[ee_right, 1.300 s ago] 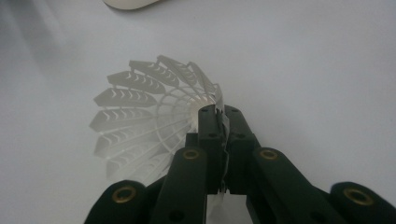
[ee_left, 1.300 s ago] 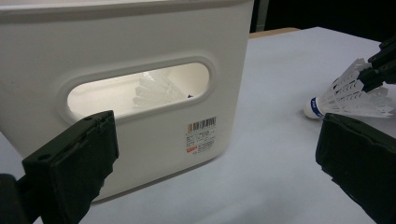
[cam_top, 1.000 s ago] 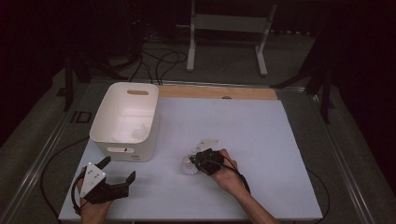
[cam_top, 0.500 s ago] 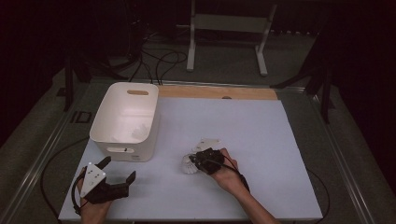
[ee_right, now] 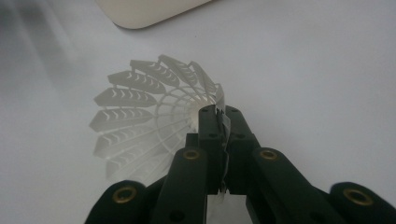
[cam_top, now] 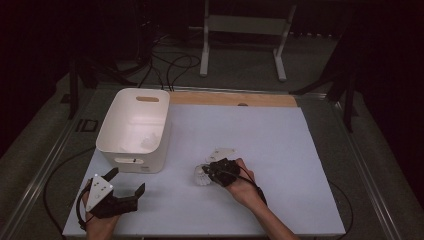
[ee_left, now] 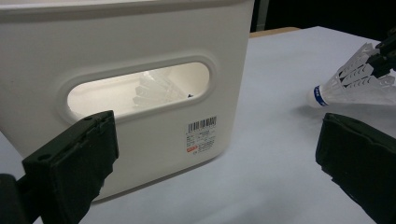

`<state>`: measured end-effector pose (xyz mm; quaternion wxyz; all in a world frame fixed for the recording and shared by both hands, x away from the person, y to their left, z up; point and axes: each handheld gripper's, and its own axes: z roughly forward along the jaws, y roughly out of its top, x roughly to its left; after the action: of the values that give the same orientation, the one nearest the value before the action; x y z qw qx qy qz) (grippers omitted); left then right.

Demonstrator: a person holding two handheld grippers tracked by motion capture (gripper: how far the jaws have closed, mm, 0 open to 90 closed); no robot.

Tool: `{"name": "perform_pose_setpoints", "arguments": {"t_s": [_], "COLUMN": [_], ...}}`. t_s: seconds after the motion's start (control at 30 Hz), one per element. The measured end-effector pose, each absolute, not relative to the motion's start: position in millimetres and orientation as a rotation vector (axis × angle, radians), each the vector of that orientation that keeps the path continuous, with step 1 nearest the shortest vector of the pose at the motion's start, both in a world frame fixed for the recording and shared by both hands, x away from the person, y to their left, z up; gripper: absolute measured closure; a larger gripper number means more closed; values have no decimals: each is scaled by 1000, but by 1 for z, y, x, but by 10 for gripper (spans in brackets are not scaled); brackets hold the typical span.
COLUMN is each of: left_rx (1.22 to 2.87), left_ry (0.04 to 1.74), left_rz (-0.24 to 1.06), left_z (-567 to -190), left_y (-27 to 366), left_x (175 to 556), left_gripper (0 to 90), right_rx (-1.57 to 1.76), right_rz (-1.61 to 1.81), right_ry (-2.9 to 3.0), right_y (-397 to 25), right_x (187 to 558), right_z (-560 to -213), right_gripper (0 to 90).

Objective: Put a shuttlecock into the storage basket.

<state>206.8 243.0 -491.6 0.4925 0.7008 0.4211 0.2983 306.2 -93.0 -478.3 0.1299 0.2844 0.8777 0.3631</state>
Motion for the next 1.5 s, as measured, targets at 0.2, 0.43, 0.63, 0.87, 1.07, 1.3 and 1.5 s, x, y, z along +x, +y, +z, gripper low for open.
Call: {"name": "perform_pose_setpoints", "arguments": {"t_s": [0.2,0.43,0.63,0.87,1.07,1.3,1.5], "left_rx": [1701,1701,1700,1701,1700,1701,1701], "left_ry": [1022,1022,1023,1023,1023,1023,1023], "left_rz": [724,724,723,723,723,722,721], "left_z": [-492,-492,-492,-492,-492,-492,-492], "left_y": [243,243,243,243,243,243,243], "left_x": [207,207,207,207,207,207,207], "left_gripper": [0,0,0,0,0,0,0], "right_rx": [826,822,825,814,811,805,805], "right_rz": [1061,1062,1066,1076,1081,1092,1097], "right_ry": [2551,2547,2543,2530,2521,2510,2502], "right_y": [-93,-93,-94,-94,-94,-94,-96], "right_x": [306,306,305,305,305,306,308], "right_z": [-478,-477,-475,-468,-464,-459,-455], "right_gripper": [877,878,879,878,879,879,879]}}
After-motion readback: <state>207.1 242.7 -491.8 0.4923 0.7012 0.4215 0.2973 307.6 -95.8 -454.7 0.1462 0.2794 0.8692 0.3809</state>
